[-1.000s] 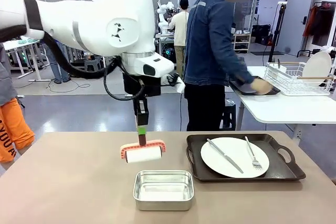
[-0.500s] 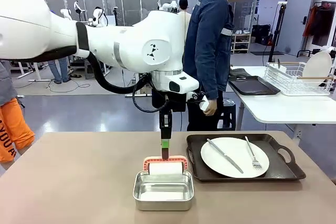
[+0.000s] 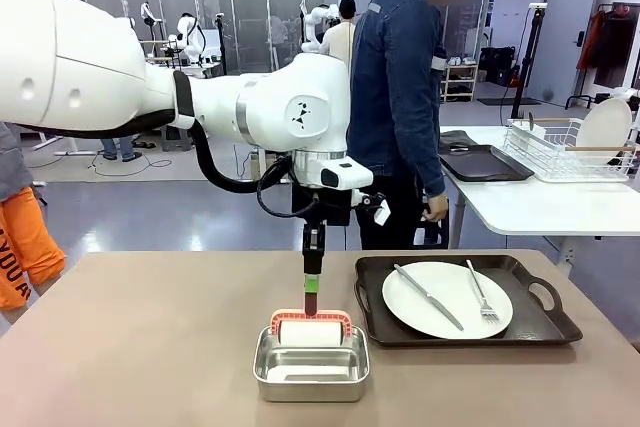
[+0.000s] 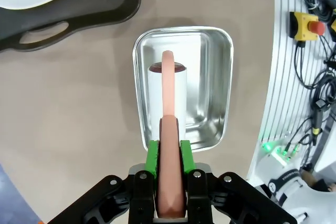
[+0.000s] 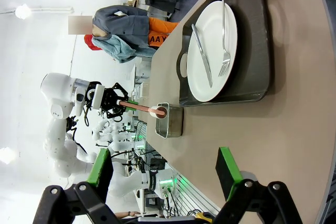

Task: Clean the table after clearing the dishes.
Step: Place the Lint Roller back on top of the Airtight Container, then when the right (or left) Handle tray is removed, use the right hand (or left hand) to clean the right (or left) side of the table with the Lint Roller.

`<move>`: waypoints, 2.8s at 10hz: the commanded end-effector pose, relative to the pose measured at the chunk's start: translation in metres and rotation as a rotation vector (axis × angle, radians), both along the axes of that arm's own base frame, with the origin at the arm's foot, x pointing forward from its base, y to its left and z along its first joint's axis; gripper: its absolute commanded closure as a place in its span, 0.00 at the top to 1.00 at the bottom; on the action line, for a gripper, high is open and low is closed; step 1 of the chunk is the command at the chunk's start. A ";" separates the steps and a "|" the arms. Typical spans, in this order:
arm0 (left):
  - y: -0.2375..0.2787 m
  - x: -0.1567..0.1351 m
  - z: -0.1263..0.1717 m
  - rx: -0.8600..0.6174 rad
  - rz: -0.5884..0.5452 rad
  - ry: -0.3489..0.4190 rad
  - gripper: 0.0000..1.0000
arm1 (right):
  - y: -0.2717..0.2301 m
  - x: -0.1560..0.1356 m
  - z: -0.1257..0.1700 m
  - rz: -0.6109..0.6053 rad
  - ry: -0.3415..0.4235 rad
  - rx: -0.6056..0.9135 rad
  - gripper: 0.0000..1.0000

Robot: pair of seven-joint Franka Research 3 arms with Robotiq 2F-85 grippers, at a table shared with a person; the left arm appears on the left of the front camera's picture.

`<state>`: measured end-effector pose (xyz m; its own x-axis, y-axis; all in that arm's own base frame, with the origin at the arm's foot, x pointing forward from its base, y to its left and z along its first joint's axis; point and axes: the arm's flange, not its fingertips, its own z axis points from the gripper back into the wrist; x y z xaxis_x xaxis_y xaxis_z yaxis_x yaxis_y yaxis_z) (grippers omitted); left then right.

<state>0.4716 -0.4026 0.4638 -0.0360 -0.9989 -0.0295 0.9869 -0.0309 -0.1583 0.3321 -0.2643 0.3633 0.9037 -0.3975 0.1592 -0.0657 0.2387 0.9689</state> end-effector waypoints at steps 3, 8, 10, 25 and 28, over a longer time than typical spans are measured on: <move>0.009 0.025 -0.016 -0.028 -0.023 0.094 0.21 | 0.000 -0.001 0.003 -0.003 -0.001 0.003 1.00; 0.016 0.050 -0.048 -0.048 -0.001 0.135 0.21 | 0.000 -0.001 0.003 -0.003 -0.001 0.003 1.00; 0.018 0.052 -0.044 -0.043 0.001 0.123 0.49 | 0.000 -0.001 0.003 -0.003 -0.001 0.003 1.00; 0.020 0.058 -0.014 -0.035 0.050 0.041 1.00 | 0.000 -0.001 0.003 -0.003 -0.001 0.003 1.00; 0.020 0.058 -0.014 -0.035 0.050 0.041 1.00 | 0.000 -0.001 0.003 -0.003 -0.001 0.003 1.00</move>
